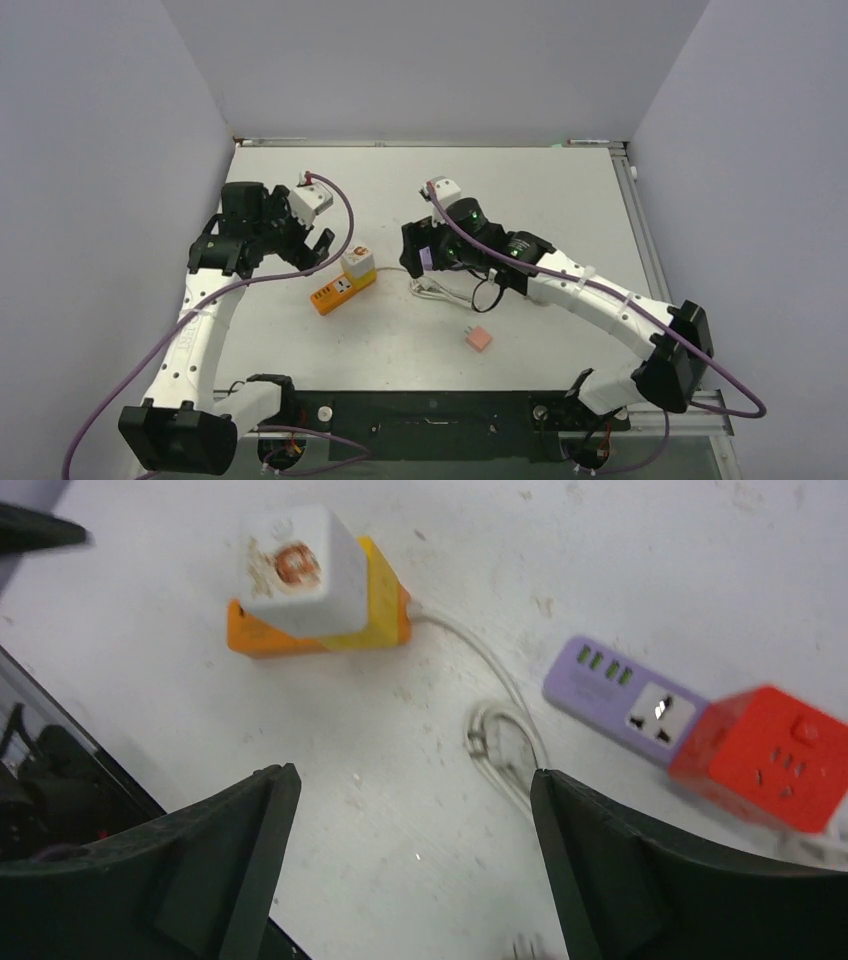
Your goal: Insert the plug
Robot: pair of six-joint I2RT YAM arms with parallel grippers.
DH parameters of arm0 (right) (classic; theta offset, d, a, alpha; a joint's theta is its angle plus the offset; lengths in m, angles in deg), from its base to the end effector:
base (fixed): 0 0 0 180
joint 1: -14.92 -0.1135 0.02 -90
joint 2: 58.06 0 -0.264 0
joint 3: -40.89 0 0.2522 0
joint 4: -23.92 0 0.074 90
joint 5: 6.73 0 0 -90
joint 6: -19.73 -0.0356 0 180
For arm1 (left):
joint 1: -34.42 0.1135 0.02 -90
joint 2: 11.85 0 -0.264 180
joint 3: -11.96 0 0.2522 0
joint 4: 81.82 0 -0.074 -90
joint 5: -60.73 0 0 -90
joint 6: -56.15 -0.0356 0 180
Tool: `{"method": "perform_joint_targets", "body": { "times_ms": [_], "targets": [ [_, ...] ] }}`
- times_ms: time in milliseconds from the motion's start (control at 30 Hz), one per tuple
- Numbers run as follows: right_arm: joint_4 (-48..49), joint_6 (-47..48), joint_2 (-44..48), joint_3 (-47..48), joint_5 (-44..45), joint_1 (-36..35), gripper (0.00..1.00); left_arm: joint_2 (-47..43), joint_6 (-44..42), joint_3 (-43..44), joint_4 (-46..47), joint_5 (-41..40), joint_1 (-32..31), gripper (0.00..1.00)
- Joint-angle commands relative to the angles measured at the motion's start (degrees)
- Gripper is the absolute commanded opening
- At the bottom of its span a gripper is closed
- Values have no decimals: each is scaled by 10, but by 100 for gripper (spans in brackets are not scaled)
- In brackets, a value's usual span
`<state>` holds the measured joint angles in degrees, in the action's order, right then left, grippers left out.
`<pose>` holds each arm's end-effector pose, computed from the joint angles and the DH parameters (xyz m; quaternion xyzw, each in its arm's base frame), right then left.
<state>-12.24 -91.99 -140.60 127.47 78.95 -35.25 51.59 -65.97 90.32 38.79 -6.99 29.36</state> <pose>0.2093 0.2552 0.3348 -0.2326 0.8432 0.3106 0.3721 0.2199 -0.0330 0.3397 0.3593 0.8337 -0.0844 0.4108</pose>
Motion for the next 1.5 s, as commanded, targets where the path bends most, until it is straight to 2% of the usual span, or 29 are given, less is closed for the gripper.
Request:
{"method": "perform_joint_targets", "body": {
  "times_ms": [0, 167, 333, 600, 700, 800, 1067, 1233, 1300, 1400, 1467],
  "targets": [
    [-72, -30, 71, -105, 73, -1, 90, -43, 17, 49, -33, 27, 10, 96],
    [-87, -96, 152, -268, 150, -35, 90, -61, 49, 61, -57, 41, 13, 96],
    [-67, -167, 184, -367, 182, -75, 90, -86, 50, 34, -59, 64, 12, 96],
    [-5, -181, 178, -404, 188, -99, 90, -104, 40, 19, -78, 80, 12, 96],
    [12, -180, 165, -407, 186, -102, 99, -108, 35, 15, -80, 80, 12, 96],
    [19, -185, 150, -406, 187, -111, 84, -110, 32, 10, -79, 78, 12, 96],
    [19, -206, 132, -415, 194, -140, 70, -111, 25, 3, -75, 76, 12, 96],
    [8, -220, 134, -414, 207, -154, 68, -113, 21, -2, -71, 76, 12, 96],
    [10, -226, 134, -414, 211, -155, 64, -113, 21, -5, -69, 78, 12, 96],
    [14, -232, 132, -415, 216, -156, 43, -114, 18, -9, -72, 93, 12, 96],
    [12, -233, 132, -409, 219, -155, 34, -120, 11, -14, -75, 114, 12, 96]
  ]
}}
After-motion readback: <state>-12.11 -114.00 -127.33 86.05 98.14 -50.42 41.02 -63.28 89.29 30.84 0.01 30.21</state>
